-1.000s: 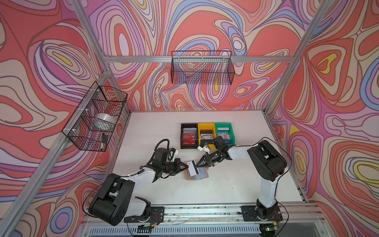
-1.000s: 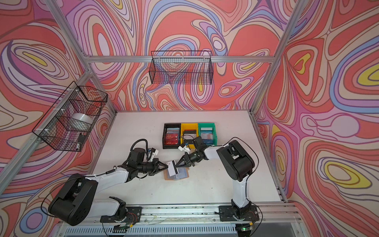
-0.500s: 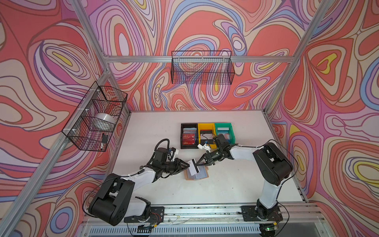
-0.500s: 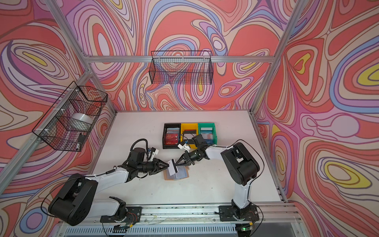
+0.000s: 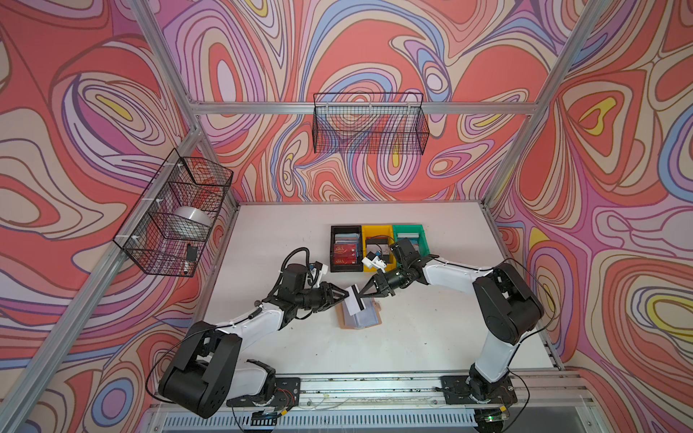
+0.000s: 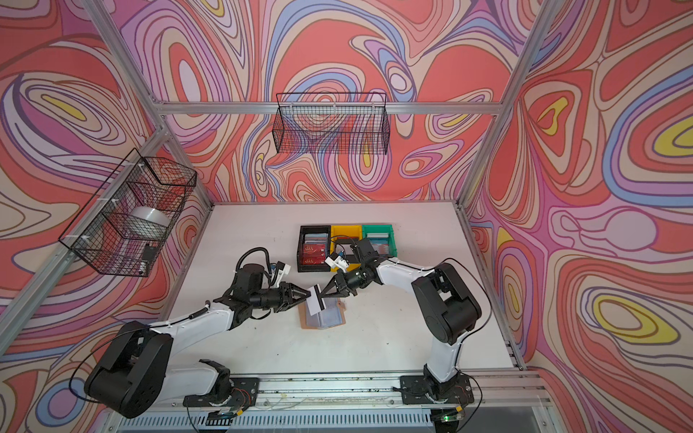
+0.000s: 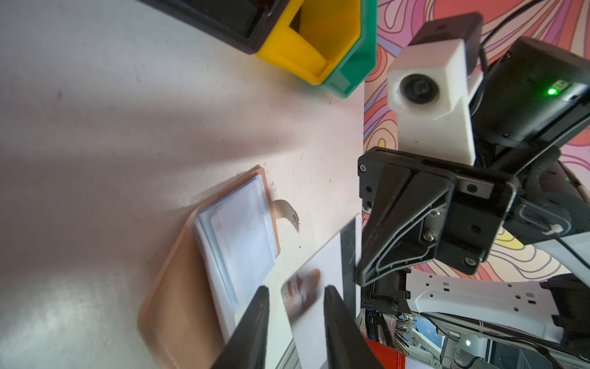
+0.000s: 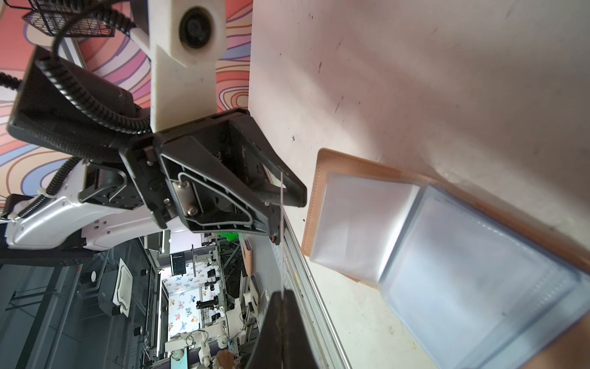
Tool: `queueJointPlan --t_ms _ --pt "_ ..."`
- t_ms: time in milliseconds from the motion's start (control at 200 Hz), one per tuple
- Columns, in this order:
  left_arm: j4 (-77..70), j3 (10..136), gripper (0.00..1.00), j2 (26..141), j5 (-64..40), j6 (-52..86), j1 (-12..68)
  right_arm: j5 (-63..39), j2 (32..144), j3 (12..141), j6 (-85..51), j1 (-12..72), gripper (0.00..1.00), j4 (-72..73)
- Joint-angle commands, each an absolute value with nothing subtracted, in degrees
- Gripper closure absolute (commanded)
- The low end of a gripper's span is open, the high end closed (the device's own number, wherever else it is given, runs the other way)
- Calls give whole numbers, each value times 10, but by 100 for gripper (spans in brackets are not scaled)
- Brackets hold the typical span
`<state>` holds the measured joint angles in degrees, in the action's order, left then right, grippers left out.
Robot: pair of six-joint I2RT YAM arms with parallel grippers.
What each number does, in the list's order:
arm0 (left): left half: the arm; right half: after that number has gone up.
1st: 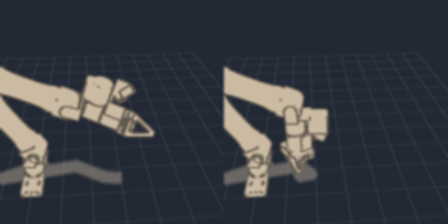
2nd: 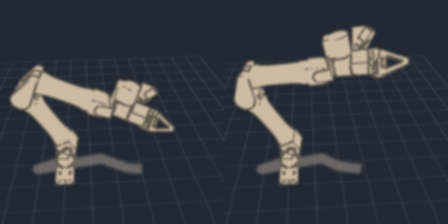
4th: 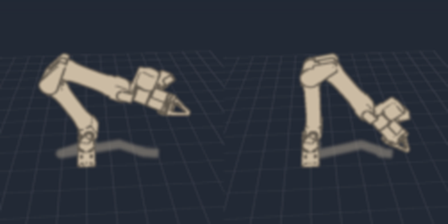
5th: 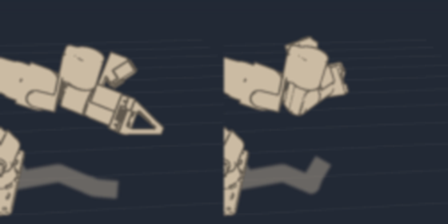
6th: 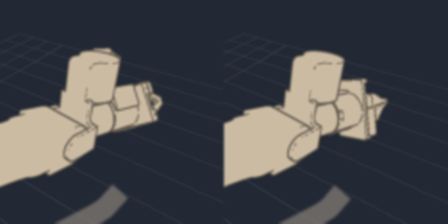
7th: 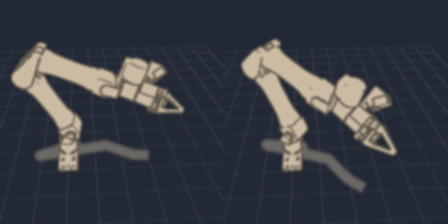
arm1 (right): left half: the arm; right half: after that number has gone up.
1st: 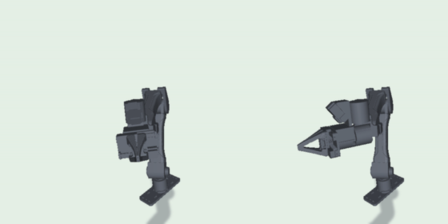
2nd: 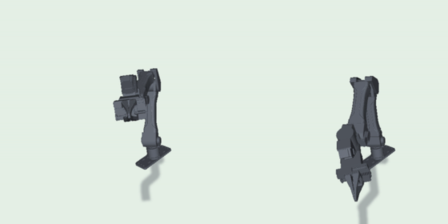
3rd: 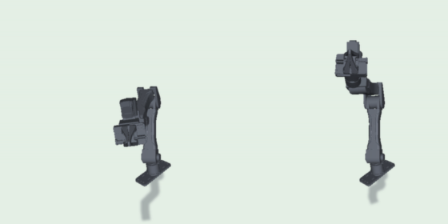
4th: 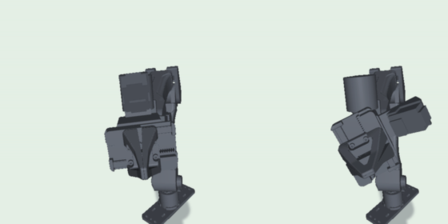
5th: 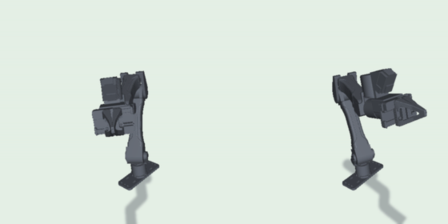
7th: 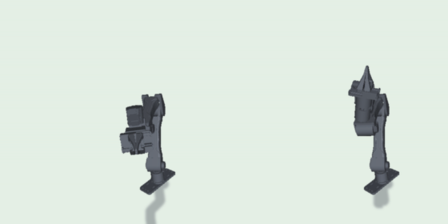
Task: Take the credit cards out of the card holder
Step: Pass the credit card.
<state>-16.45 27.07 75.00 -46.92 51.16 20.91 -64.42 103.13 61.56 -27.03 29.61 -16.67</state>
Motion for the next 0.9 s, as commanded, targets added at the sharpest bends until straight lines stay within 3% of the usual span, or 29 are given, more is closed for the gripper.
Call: queueJointPlan --t_ms 0,561,896 --pt "-160 289 67 742 -469 497 207 -630 1012 640 -273 290 100 -211" --pt "-181 368 66 759 -540 538 171 -580 980 698 -183 265 100 -329" --pt "-191 353 67 766 -540 549 167 -592 958 687 -188 259 100 -308"
